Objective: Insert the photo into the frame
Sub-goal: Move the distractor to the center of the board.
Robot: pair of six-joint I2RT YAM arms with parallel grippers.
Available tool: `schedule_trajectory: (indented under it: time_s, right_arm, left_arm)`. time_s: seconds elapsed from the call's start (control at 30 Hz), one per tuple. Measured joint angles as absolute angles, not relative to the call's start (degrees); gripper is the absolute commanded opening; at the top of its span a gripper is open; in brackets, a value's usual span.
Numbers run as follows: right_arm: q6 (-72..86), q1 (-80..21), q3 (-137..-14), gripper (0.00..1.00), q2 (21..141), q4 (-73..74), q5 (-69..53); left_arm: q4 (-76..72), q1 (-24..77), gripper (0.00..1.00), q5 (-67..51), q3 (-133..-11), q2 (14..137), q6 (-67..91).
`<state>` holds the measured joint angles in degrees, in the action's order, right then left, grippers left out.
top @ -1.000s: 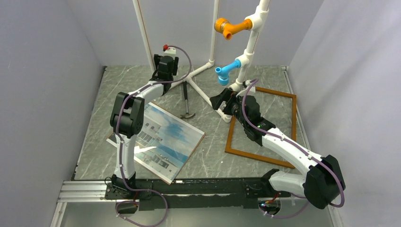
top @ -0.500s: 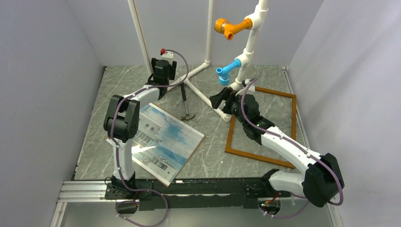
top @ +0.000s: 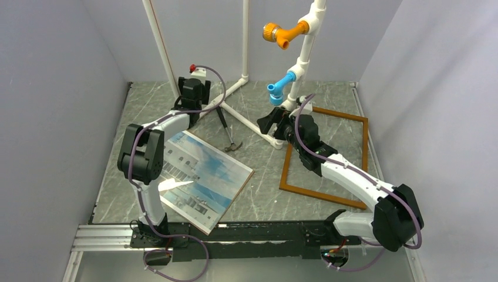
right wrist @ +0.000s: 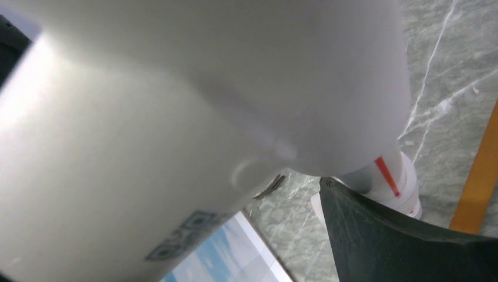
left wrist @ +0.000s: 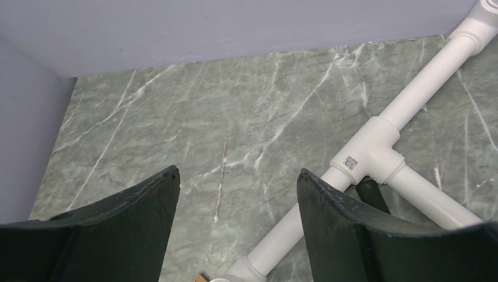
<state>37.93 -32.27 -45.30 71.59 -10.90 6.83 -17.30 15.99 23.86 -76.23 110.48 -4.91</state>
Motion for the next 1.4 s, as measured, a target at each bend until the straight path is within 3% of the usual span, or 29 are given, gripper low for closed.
schedule_trajectory:
  time_s: [1.4]
  right_arm:
    - [30.72,-30.74,-61.08,1.00,90.19,-13.63,-1.48]
  left_arm:
    - [-10.17,10.11,0.76,30.52,-63.59,96.12,-3.18]
